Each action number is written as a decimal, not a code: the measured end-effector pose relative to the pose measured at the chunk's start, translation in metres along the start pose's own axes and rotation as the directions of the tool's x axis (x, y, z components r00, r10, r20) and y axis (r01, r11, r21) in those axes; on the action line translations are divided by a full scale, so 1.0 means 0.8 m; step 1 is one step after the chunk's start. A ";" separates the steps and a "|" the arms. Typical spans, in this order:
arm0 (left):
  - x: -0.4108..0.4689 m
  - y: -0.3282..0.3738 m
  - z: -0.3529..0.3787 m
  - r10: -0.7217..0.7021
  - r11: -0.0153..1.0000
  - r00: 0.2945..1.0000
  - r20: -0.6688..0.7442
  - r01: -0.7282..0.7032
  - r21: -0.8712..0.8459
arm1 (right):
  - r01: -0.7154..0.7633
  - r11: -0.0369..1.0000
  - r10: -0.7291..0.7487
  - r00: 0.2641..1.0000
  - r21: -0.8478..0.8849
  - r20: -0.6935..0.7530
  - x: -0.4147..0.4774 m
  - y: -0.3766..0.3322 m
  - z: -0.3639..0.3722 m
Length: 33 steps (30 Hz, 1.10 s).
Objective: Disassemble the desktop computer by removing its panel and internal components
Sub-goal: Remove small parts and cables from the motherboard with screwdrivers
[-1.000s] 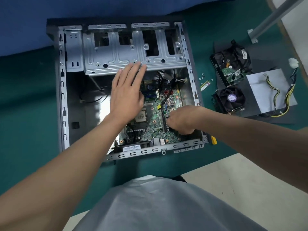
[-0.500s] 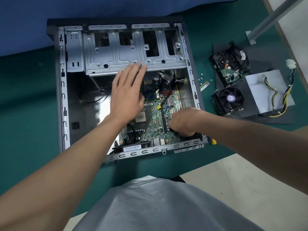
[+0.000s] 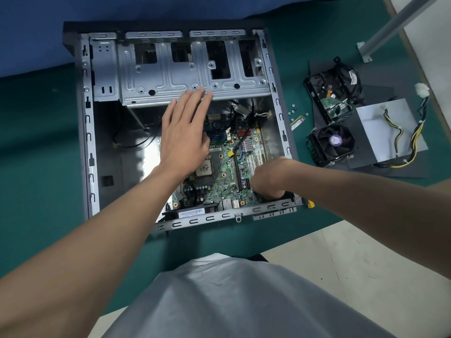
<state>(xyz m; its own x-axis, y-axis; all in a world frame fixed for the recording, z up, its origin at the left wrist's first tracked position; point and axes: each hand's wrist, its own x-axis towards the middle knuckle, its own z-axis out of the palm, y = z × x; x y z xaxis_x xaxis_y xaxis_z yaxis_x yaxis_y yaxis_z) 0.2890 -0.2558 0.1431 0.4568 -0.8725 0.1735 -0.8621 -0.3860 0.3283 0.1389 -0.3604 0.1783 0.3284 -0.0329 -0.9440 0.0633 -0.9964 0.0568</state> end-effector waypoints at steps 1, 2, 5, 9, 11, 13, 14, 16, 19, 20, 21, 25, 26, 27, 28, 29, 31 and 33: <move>0.000 0.000 0.000 0.002 1.000 1.000 0.001 -0.002 0.000 | -0.004 1.000 0.004 1.000 -0.004 0.004 0.000 0.000 0.000; 0.000 0.000 0.000 0.004 1.000 1.000 0.002 -0.004 0.000 | -0.001 1.000 0.001 1.000 -0.008 0.010 0.000 -0.001 0.000; -0.001 0.000 0.000 0.006 1.000 1.000 0.005 -0.006 -0.004 | 0.016 1.000 -0.016 1.000 0.006 0.023 -0.001 -0.001 -0.001; -0.001 -0.001 0.000 0.016 1.000 1.000 0.013 -0.016 -0.003 | 0.002 1.000 -0.004 0.998 0.030 0.067 0.003 0.004 -0.003; -0.002 -0.004 0.000 0.024 1.000 1.000 0.010 -0.024 -0.003 | -0.006 1.000 0.004 0.997 0.027 0.082 0.004 0.005 -0.005; -0.001 -0.006 0.001 0.027 1.000 1.000 0.006 -0.027 -0.002 | -0.015 0.999 0.013 0.997 0.033 0.080 0.003 0.004 -0.005; -0.001 -0.005 0.001 0.027 1.000 1.000 0.006 -0.027 -0.002 | -0.017 0.999 0.014 0.996 0.037 0.085 0.002 0.004 -0.005; -0.002 -0.004 0.001 0.024 1.000 1.000 0.006 -0.024 -0.004 | -0.024 0.999 0.021 0.996 0.043 0.087 0.002 0.003 -0.005; -0.001 -0.004 -0.001 0.027 1.000 1.000 -0.012 -0.027 -0.006 | -0.041 0.999 0.039 0.996 0.022 0.076 0.001 0.001 -0.005; -0.001 -0.003 -0.001 0.030 1.000 0.999 -0.022 -0.030 -0.008 | -0.039 0.999 0.037 0.997 0.018 0.070 0.000 0.000 -0.005; -0.002 -0.003 -0.001 0.024 1.000 0.999 -0.025 -0.024 -0.017 | -0.036 0.999 0.034 0.997 0.022 0.070 0.000 0.000 -0.004; -0.016 0.016 0.008 0.145 0.988 0.988 -0.060 -0.148 -0.049 | -0.018 0.999 0.013 0.995 0.042 0.100 0.000 -0.007 -0.004; -0.022 0.021 0.012 0.254 0.966 0.967 0.027 -0.252 -0.054 | -0.008 0.999 0.003 0.995 0.052 0.105 0.001 -0.008 -0.002; -0.027 0.026 0.016 0.334 0.942 0.924 0.188 -0.317 -0.111 | 0.000 0.998 -0.008 0.994 0.068 0.113 0.002 -0.009 -0.001; -0.032 0.031 0.021 0.349 0.936 0.853 0.388 -0.294 -0.194 | 0.005 0.996 -0.016 0.993 0.087 0.117 0.004 -0.010 0.000; -0.034 0.037 0.026 0.324 0.942 0.758 0.565 -0.205 -0.265 | 0.000 0.994 -0.013 0.993 0.105 0.122 0.004 -0.010 0.001; -0.033 0.049 0.039 0.290 0.936 0.625 0.725 -0.026 -0.352 | -0.036 0.986 0.019 0.994 0.161 0.108 0.010 -0.009 0.003; -0.029 0.061 0.054 0.301 0.932 0.626 0.719 -0.035 -0.360 | -0.088 0.969 0.068 0.993 0.232 0.092 0.014 -0.006 0.005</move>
<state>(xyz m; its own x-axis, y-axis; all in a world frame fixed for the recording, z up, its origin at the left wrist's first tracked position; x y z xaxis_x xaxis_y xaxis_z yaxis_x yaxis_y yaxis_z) 0.2267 -0.2674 0.1154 -0.1313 -0.8782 -0.4599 -0.7409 -0.2213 0.6341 0.1386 -0.3560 0.1663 0.2436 -0.1075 -0.9639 -0.1858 -0.9806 0.0624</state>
